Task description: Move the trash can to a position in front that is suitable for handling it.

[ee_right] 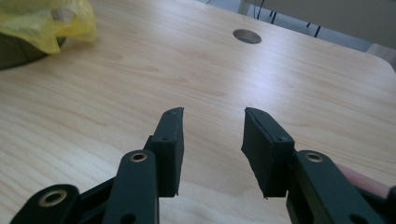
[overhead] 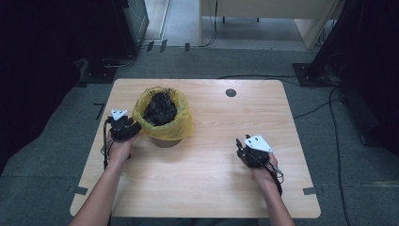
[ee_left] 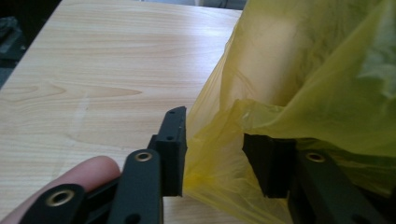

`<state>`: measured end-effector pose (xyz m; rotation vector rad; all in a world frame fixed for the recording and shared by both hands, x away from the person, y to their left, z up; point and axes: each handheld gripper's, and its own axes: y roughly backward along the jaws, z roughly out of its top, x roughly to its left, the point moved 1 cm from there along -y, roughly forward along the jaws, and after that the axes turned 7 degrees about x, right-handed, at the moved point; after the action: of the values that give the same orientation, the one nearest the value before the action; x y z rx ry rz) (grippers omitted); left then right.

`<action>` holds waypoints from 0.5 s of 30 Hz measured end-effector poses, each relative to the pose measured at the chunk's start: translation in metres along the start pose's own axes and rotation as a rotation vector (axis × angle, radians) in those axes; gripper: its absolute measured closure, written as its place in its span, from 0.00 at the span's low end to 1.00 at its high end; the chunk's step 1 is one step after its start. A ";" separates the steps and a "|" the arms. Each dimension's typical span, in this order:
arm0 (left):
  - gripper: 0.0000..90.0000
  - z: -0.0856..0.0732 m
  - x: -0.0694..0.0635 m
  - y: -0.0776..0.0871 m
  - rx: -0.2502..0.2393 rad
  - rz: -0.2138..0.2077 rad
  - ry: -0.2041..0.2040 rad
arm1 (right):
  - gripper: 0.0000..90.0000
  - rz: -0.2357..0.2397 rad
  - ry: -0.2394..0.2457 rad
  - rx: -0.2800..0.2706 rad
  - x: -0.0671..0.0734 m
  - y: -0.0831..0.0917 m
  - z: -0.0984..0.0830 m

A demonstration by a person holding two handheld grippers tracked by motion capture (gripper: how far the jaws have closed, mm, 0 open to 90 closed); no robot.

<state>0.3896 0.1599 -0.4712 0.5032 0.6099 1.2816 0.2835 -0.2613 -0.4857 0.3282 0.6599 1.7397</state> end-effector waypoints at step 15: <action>0.89 0.000 -0.022 -0.010 0.033 -0.087 -0.027 | 0.75 0.081 -0.088 -0.066 0.015 -0.027 0.040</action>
<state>0.3935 0.1360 -0.4746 0.5150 0.6242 1.1819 0.3227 -0.2327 -0.4714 0.3884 0.5303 1.8095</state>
